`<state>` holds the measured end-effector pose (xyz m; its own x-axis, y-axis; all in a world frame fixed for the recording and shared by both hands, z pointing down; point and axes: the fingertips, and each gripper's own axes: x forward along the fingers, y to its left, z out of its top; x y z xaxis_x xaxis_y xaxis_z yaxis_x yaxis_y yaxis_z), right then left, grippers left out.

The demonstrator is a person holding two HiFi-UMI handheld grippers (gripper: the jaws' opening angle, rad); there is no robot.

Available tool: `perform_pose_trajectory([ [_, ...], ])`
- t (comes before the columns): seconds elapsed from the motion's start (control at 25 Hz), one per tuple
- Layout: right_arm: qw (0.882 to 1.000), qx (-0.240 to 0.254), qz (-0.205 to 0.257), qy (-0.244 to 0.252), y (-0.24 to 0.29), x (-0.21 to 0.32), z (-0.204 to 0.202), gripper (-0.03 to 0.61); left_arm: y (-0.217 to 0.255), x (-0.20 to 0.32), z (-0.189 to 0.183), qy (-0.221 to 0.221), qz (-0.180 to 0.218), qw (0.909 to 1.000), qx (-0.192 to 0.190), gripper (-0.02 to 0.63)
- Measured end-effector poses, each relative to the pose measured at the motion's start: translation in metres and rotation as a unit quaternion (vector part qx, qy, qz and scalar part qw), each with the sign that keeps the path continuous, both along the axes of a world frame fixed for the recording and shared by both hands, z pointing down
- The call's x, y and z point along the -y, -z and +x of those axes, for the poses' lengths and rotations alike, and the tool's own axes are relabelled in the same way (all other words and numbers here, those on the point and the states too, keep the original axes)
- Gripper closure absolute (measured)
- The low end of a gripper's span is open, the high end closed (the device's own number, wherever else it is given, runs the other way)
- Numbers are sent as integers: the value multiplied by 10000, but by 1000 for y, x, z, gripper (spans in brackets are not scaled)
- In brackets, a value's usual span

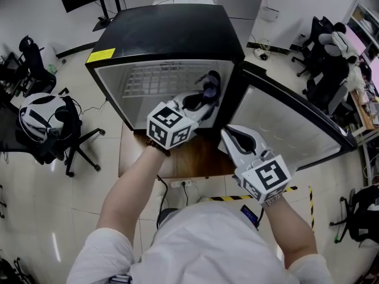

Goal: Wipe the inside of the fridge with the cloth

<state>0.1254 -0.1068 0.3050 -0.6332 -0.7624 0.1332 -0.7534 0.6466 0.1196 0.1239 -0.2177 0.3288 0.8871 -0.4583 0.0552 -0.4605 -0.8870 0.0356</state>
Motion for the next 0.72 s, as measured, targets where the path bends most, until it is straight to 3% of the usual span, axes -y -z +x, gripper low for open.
perform_pose_trajectory([
  [0.32, 9997, 18, -118, 214, 5, 16, 1, 529, 6, -33, -29, -651, -107, 9977, -151, 540],
  [0.72, 9955, 33, -505, 802, -5, 28, -36, 403, 14, -74, -67, -1358, -207, 9904, -186, 540],
])
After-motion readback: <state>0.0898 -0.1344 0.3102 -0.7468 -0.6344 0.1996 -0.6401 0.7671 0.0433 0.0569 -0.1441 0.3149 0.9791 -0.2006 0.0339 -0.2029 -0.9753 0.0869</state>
